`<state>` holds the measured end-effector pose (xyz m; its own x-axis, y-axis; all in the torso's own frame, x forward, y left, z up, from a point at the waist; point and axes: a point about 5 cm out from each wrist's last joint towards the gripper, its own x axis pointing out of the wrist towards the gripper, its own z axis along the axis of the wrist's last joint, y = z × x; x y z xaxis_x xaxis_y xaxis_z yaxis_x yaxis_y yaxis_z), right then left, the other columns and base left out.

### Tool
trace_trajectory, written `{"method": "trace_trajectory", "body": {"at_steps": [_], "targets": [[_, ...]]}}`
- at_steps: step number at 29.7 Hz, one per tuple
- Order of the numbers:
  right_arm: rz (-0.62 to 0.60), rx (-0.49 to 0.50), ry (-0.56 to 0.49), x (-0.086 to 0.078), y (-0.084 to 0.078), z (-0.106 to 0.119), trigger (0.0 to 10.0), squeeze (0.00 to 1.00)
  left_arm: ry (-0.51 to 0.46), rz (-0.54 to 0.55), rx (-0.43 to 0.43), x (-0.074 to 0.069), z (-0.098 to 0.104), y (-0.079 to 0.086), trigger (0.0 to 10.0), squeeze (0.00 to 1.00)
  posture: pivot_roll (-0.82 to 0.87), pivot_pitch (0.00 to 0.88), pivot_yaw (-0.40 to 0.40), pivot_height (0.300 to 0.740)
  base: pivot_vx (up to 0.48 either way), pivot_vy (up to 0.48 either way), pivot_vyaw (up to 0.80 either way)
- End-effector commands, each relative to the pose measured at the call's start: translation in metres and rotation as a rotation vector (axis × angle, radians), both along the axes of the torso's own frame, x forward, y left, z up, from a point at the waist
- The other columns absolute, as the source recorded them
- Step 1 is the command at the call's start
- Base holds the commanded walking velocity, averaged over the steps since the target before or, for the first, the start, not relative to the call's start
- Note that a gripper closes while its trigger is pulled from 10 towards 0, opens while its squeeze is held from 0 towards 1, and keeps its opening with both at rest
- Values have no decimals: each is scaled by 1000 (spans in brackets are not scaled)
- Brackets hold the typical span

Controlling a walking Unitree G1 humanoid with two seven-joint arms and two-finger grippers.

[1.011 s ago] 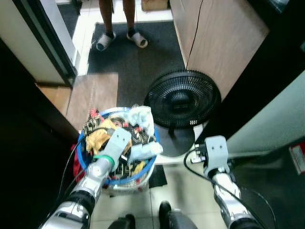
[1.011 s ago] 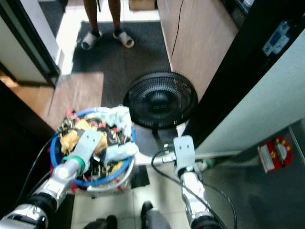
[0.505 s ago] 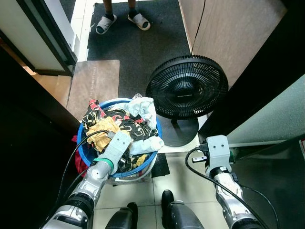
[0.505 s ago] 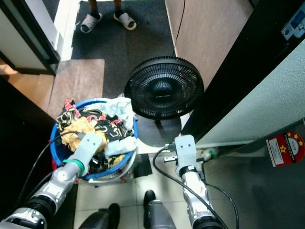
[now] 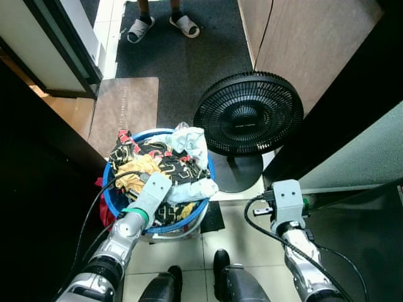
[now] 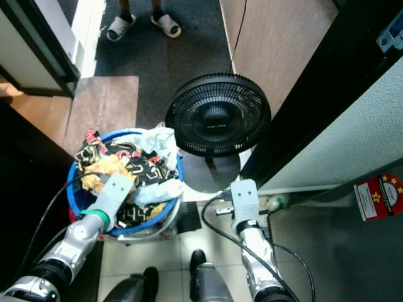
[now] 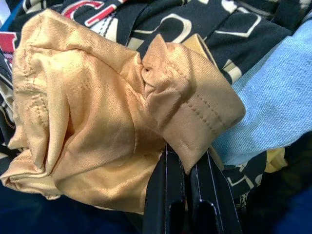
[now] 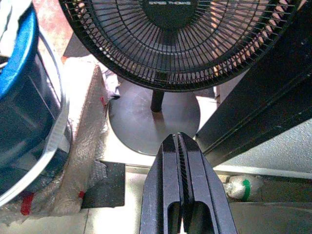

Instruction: Clothes washing

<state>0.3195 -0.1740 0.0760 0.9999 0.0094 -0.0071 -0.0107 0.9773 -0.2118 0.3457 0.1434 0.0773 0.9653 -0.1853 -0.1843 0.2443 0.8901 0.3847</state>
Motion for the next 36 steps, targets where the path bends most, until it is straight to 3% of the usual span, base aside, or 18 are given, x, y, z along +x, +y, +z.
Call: {"method": "trace_trajectory", "body": {"at_steps": [1, 5, 7, 8, 9, 10, 12, 16, 19, 25, 27, 30, 32, 35, 36], "targets": [[1, 0, 53, -7, 2, -13, 10000, 0, -1, -17, -33, -8, -4, -1, 0, 0, 55, 398, 110, 740, 0, 0, 0], [2, 1, 54, -7, 3, -13, 10000, 0, -27, -29, -45, -8, 1, -2, 0, 0, 57, 390, 110, 740, 0, 0, 0], [5, 5, 49, -6, 5, -12, 10000, 0, -71, -51, -64, -8, 12, -4, 0, 0, 67, 359, 105, 740, 0, 0, 0], [10, 12, 37, -5, 7, -10, 10000, 0, -118, -65, -100, -7, 28, -7, 0, 0, 80, 322, 98, 740, 0, 0, 0], [10, 12, 37, -5, 7, -10, 10000, 0, -118, -65, -100, -7, 28, -7, 0, 0, 80, 322, 98, 740, 0, 0, 0], [30, 25, -5, -3, 14, 0, 10000, 0, -177, -89, -137, -6, 51, -10, 10000, 0, 102, 272, 86, 740, 0, 0, 0], [88, 43, -120, 0, 31, 26, 10000, 0, -293, -134, -194, -10, 96, -10, 10000, 0, 116, 191, 62, 740, 0, 0, 0], [119, 53, -209, -4, 41, 46, 10000, 0, -360, -150, -222, -20, 119, -7, 10000, 0, 125, 146, 47, 740, 0, 0, 0], [112, 56, -258, -12, 38, 59, 10000, 0, -382, -155, -239, -32, 127, -4, 10000, 0, 122, 109, 33, 740, 0, 0, 0], [58, 39, -374, -26, 17, 95, 10000, 0, -442, -102, -264, -49, 143, 7, 10000, 0, 95, 21, 11, 740, 0, 0, 0], [64, 17, -423, -22, 7, 112, 10000, 0, -476, -64, -268, -45, 155, 14, 10000, 0, 82, 0, 5, 740, 0, 0, 0], [72, 9, -428, -21, 5, 116, 10000, 0, -475, -46, -279, -44, 161, 17, 10000, 0, 82, 0, 5, 740, 0, 0, 0], [85, -18, -407, -11, 1, 113, 10000, 0, -480, 1, -337, -30, 172, 22, 10000, 0, 80, 0, 0, 740, 0, 0, 0], [79, -20, -395, -8, 0, 112, 10000, 0, -480, 11, -345, -26, 176, 22, 10000, 0, 78, 0, -1, 740, 0, 0, 0], [23, 13, -400, -1, -5, 115, 10000, 0, -503, 9, -357, -18, 184, 15, 10000, 0, 76, 0, -1, 740, 0, 0, 0]]}}
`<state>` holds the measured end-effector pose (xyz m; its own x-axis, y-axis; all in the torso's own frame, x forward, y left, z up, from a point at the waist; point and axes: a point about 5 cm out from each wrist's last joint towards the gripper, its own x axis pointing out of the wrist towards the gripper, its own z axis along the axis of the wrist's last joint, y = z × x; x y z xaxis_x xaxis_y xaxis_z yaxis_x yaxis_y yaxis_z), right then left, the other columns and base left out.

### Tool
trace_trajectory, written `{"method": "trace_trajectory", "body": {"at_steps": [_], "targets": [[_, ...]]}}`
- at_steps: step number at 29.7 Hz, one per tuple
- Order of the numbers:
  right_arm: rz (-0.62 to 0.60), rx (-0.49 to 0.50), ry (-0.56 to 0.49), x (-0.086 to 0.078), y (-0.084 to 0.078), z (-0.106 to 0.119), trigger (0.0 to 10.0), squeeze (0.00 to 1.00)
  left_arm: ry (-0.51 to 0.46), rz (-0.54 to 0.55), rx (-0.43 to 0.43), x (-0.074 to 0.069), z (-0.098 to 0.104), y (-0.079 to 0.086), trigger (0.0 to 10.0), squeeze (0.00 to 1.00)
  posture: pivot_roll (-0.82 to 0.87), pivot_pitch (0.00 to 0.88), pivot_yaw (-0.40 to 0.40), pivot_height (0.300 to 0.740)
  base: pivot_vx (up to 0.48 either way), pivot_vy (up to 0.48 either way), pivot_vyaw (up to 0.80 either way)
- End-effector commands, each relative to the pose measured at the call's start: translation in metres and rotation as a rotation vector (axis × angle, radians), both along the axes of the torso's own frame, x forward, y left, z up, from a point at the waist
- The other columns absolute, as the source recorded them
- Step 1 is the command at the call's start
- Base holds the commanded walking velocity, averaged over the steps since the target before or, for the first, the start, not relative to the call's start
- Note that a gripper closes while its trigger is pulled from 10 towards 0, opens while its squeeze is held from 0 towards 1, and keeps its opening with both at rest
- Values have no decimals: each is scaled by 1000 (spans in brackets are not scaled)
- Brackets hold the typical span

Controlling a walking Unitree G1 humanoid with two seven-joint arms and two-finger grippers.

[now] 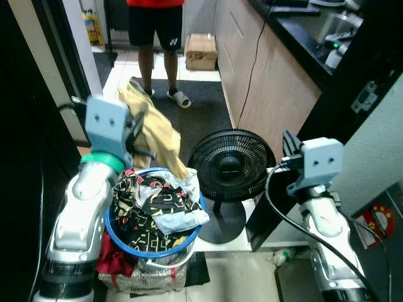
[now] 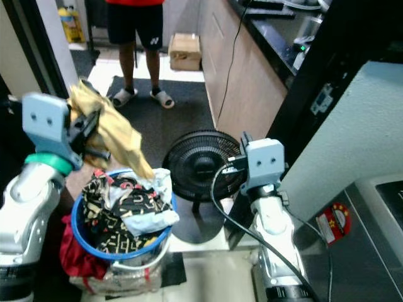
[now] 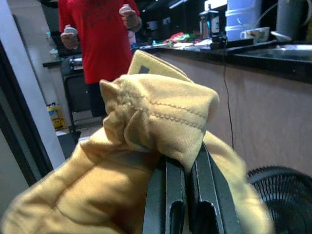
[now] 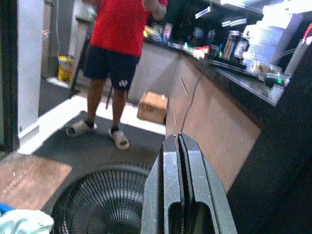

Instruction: Clothes washing

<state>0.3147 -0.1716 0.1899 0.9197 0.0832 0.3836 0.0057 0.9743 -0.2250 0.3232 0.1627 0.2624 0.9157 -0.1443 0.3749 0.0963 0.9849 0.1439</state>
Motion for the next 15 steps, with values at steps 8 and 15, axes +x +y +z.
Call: {"method": "trace_trajectory", "body": {"at_steps": [8, 15], "targets": [[-146, 176, -13, 10, -25, 14, 10000, 0, -17, -44, -54, 10, 15, -18, 10000, 0, 64, 0, 8, 740, 0, 0, -200], [-206, 251, -31, 11, -41, 25, 10000, 0, -31, -48, -78, 11, 30, -16, 10000, 0, 68, 0, 16, 740, 0, 0, -800]]}}
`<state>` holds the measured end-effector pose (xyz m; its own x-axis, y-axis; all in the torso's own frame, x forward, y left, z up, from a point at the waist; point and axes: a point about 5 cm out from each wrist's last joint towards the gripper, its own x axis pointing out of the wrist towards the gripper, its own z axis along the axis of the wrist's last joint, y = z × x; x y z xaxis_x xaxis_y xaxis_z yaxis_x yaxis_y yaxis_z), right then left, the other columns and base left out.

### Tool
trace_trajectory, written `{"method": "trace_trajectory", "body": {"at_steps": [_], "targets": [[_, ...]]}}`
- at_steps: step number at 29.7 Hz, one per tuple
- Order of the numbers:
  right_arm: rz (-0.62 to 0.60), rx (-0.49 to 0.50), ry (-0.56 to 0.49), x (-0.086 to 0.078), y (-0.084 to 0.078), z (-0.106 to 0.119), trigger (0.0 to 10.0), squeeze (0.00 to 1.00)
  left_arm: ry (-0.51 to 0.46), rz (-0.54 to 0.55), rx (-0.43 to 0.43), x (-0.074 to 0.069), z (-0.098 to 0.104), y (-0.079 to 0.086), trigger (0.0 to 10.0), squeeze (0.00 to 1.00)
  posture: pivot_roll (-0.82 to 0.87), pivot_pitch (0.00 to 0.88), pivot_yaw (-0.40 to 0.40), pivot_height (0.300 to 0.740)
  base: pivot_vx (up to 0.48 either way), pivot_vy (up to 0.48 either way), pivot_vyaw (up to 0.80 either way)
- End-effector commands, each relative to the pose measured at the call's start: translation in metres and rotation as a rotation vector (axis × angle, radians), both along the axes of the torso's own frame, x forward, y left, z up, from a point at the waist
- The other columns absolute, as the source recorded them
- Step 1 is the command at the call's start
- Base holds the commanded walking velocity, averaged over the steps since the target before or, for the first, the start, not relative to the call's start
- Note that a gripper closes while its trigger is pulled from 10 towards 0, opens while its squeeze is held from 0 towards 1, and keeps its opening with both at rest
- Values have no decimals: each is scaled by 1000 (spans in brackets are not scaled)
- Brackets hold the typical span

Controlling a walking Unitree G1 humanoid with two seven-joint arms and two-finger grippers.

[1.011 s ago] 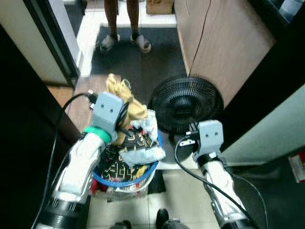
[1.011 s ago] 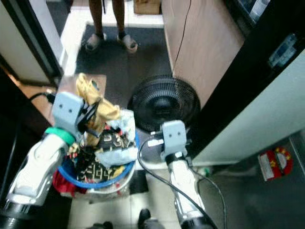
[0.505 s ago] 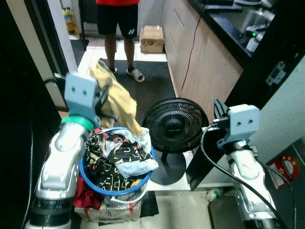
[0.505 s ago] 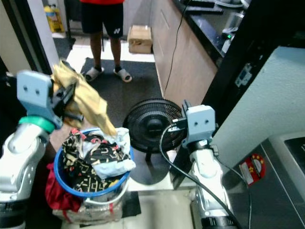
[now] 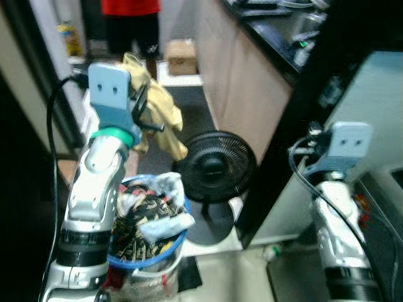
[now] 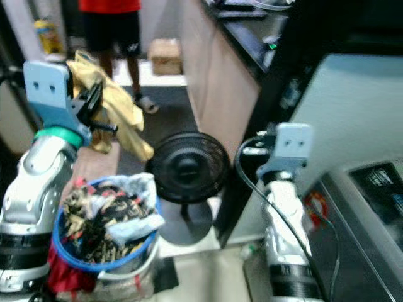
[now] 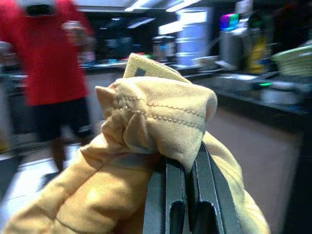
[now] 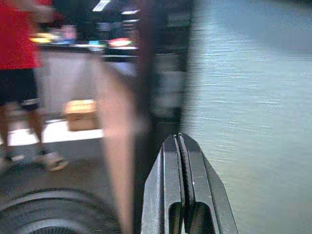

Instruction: Clothes washing

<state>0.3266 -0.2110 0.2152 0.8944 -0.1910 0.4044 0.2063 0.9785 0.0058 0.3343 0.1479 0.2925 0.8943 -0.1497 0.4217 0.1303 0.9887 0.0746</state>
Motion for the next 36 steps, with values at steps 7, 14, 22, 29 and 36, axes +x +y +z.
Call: {"method": "trace_trajectory", "body": {"at_steps": [7, 14, 22, 29, 36], "targets": [[-18, 45, -2, 2, 1, -2, 10000, 0, 14, 0, -4, 2, 1, 2, 10000, 0, 73, 0, 23, 740, 0, 0, -800], [-50, 90, 8, 1, -5, -2, 10000, 0, 20, -3, -2, 2, 2, 2, 10000, 0, 75, 0, 32, 740, 0, 0, -800], [-48, 100, 6, 2, -4, -2, 10000, 0, 21, -1, 2, 3, 5, 4, 10000, 0, 81, 0, 36, 740, 0, 0, -800], [-39, 105, 13, 3, -1, -4, 10000, 0, 18, 8, 12, 3, 7, 6, 10000, 0, 82, 0, 34, 740, 0, 0, -800], [-37, 101, 17, 3, 0, -5, 10000, 0, 9, -5, 8, 2, 9, 6, 10000, 0, 81, 0, 33, 740, 0, 0, -800]]}}
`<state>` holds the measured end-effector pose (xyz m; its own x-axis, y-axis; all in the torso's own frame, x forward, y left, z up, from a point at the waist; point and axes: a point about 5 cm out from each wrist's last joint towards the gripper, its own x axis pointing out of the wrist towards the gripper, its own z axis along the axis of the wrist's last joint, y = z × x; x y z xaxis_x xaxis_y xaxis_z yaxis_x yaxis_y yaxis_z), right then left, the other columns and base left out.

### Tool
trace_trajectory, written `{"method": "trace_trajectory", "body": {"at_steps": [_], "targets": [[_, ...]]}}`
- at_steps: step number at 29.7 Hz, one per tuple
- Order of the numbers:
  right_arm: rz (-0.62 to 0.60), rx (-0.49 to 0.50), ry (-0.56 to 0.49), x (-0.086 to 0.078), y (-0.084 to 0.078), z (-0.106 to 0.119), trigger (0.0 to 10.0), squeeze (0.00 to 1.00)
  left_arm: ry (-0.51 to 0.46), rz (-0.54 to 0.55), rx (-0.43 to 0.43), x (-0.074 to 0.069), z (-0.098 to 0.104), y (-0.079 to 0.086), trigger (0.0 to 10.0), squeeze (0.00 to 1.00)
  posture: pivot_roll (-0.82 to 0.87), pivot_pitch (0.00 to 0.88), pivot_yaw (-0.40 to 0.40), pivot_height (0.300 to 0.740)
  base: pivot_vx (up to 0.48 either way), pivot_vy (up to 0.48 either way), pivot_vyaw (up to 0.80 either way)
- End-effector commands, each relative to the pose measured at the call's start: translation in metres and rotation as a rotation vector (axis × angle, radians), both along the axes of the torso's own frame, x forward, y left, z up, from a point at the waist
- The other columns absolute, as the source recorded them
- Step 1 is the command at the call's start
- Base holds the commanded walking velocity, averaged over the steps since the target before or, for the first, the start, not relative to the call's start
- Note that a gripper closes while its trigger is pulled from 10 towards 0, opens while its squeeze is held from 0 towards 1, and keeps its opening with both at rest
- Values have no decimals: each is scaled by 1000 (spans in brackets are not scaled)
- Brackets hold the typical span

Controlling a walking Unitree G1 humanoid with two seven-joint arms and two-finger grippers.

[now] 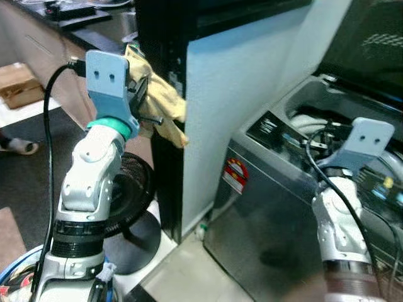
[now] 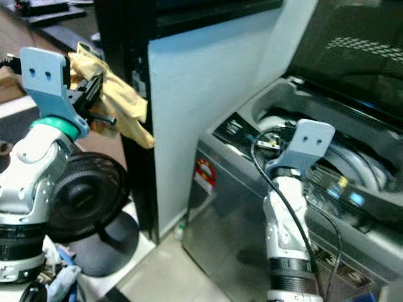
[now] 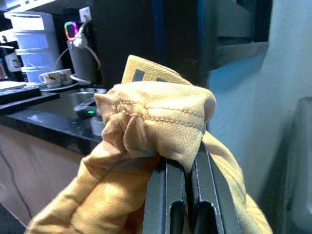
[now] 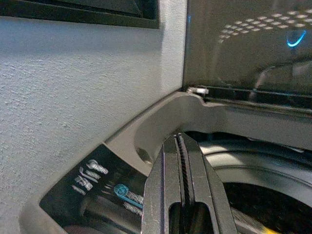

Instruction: Clothes washing

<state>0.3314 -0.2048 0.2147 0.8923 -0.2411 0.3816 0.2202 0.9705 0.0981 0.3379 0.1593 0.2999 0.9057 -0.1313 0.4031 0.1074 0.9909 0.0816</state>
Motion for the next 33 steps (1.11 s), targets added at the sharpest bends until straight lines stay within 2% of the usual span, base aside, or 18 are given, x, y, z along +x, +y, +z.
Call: {"method": "trace_trajectory", "body": {"at_steps": [1, 33], "targets": [[-22, 6, 16, -1, -6, -4, 10000, 0, -10, -29, -1, -2, 2, -6, 10000, 0, 81, 0, 33, 740, 0, 0, -800], [-15, 15, 12, 0, -2, -5, 10000, 0, -37, -33, -6, -4, 8, -5, 10000, 0, 89, 0, 38, 740, 0, 0, -800]]}}
